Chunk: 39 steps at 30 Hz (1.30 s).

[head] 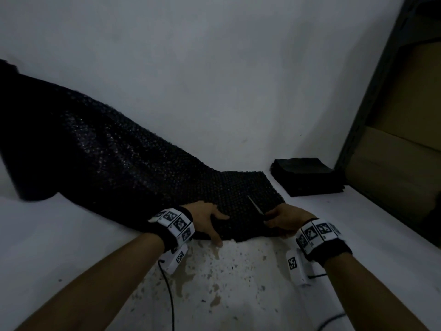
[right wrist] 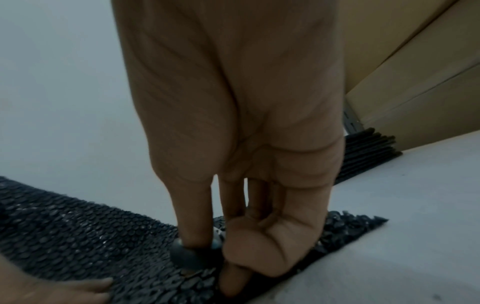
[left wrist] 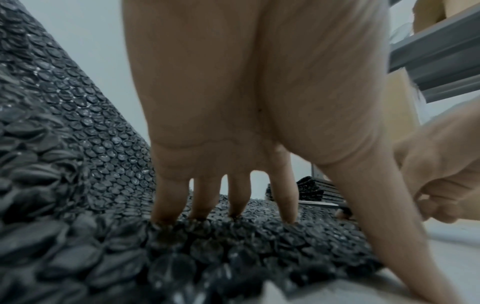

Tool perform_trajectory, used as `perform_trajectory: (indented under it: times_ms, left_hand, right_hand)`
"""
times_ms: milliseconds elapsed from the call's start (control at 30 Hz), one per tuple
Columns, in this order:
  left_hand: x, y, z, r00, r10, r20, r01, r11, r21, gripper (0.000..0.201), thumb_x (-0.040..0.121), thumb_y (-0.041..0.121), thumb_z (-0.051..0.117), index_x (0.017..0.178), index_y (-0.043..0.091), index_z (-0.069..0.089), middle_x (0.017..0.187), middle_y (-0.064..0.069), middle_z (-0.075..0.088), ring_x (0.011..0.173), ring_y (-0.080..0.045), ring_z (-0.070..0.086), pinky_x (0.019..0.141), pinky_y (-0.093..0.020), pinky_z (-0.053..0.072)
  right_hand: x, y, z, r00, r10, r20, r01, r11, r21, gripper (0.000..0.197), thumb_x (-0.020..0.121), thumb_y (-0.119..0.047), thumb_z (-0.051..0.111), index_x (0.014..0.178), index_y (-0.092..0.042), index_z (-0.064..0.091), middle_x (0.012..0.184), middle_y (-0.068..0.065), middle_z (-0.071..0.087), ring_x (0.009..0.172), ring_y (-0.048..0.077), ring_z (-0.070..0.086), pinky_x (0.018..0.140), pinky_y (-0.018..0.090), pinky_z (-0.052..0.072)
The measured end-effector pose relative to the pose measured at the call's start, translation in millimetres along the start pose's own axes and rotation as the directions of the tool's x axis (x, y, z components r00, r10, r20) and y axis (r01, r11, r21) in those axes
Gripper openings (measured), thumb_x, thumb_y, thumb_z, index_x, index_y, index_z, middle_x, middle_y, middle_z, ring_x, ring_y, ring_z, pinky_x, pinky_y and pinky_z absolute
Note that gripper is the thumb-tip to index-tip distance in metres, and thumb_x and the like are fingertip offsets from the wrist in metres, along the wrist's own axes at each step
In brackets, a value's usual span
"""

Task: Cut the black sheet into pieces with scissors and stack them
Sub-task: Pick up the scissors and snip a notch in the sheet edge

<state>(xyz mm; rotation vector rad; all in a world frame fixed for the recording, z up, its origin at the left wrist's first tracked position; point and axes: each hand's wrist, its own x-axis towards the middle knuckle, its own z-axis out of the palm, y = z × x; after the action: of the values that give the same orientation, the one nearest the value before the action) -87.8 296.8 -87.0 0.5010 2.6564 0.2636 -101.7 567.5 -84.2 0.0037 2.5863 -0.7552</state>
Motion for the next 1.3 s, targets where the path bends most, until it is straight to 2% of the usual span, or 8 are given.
perform_trajectory:
  times_ms: [200, 333, 433, 500, 733, 833, 967, 1300]
  left_hand:
    - [4, 6, 3, 0.994, 0.072, -0.078, -0.079, 0.993, -0.086, 0.077, 0.071, 0.049, 0.085, 0.14, 0.039, 0.053, 0.157, 0.008, 0.035, 0.142, -0.017, 0.034, 0.103, -0.013, 0.023]
    - [3, 8, 3, 0.993, 0.088, -0.082, -0.097, 0.99, -0.106, 0.069, 0.07, 0.045, 0.087, 0.134, 0.036, 0.061, 0.153, 0.009, 0.041, 0.139, -0.017, 0.038, 0.11, -0.018, 0.029]
    - [3, 9, 4, 0.994, 0.077, -0.082, -0.086, 0.99, -0.112, 0.069, 0.067, 0.048, 0.088, 0.13, 0.038, 0.064, 0.149, 0.01, 0.045, 0.135, -0.016, 0.042, 0.112, -0.025, 0.036]
    - [4, 9, 4, 0.994, 0.071, -0.079, -0.08, 0.99, -0.116, 0.069, 0.066, 0.049, 0.089, 0.13, 0.038, 0.064, 0.148, 0.01, 0.047, 0.133, -0.016, 0.044, 0.111, -0.027, 0.039]
    - [-3, 8, 7, 0.994, 0.071, -0.085, -0.081, 0.989, -0.121, 0.068, 0.071, 0.047, 0.086, 0.134, 0.035, 0.062, 0.153, 0.007, 0.042, 0.14, -0.019, 0.038, 0.115, -0.03, 0.034]
    - [-7, 10, 10, 0.988, 0.075, -0.136, -0.089, 0.991, -0.101, 0.065, 0.073, 0.045, 0.085, 0.131, 0.026, 0.064, 0.145, 0.004, 0.051, 0.134, -0.02, 0.045, 0.11, -0.031, 0.04]
    - [-10, 13, 14, 0.974, 0.093, -0.206, -0.118, 0.987, -0.112, 0.039, 0.07, 0.038, 0.088, 0.097, 0.02, 0.068, 0.11, 0.004, 0.061, 0.105, -0.019, 0.058, 0.087, -0.032, 0.052]
    - [-6, 11, 18, 0.975, 0.114, -0.191, -0.146, 0.976, -0.164, 0.012, 0.079, 0.027, 0.083, 0.081, 0.017, 0.078, 0.096, -0.001, 0.074, 0.094, -0.017, 0.066, 0.089, -0.037, 0.055]
  right_hand:
    - [5, 4, -2, 0.998, 0.033, -0.052, -0.034, 0.999, -0.016, 0.033, 0.095, -0.025, 0.068, 0.123, -0.008, 0.068, 0.1, 0.015, 0.07, 0.073, 0.02, 0.063, 0.068, 0.029, 0.056]
    - [-2, 6, -1, 0.998, 0.034, -0.047, -0.034, 0.999, 0.005, 0.031, 0.095, -0.026, 0.067, 0.121, -0.009, 0.069, 0.108, 0.016, 0.071, 0.086, 0.025, 0.066, 0.076, 0.033, 0.057]
    - [-8, 13, 2, 0.999, 0.021, -0.047, -0.015, 0.992, 0.124, 0.027, 0.095, -0.029, 0.067, 0.112, -0.008, 0.071, 0.096, 0.015, 0.071, 0.073, 0.021, 0.064, 0.062, 0.028, 0.057]
    - [-13, 17, 5, 1.0, 0.008, -0.023, -0.002, 0.966, 0.26, 0.031, 0.093, -0.032, 0.07, 0.107, -0.005, 0.071, 0.095, 0.018, 0.073, 0.069, 0.02, 0.061, 0.064, 0.029, 0.055]
    - [-47, 11, 20, 0.984, -0.081, 0.159, -0.004, 0.882, 0.471, 0.069, 0.058, -0.064, 0.082, 0.098, -0.009, 0.073, 0.087, 0.009, 0.065, 0.072, 0.016, 0.057, 0.065, 0.027, 0.049]
    - [-64, 2, 26, 0.965, -0.118, 0.233, -0.008, 0.878, 0.478, 0.07, 0.068, -0.055, 0.073, 0.116, -0.005, 0.07, 0.097, 0.009, 0.067, 0.09, 0.02, 0.06, 0.075, 0.027, 0.051]
    - [-80, -5, 31, 0.933, -0.159, 0.324, -0.019, 0.875, 0.484, 0.064, 0.087, -0.054, 0.063, 0.124, -0.002, 0.066, 0.105, 0.013, 0.073, 0.083, 0.016, 0.063, 0.072, 0.025, 0.053]
    - [-106, -1, 47, 0.862, -0.227, 0.453, -0.027, 0.872, 0.489, 0.068, 0.093, -0.057, 0.055, 0.13, 0.0, 0.059, 0.117, 0.017, 0.07, 0.081, 0.014, 0.064, 0.072, 0.022, 0.053]
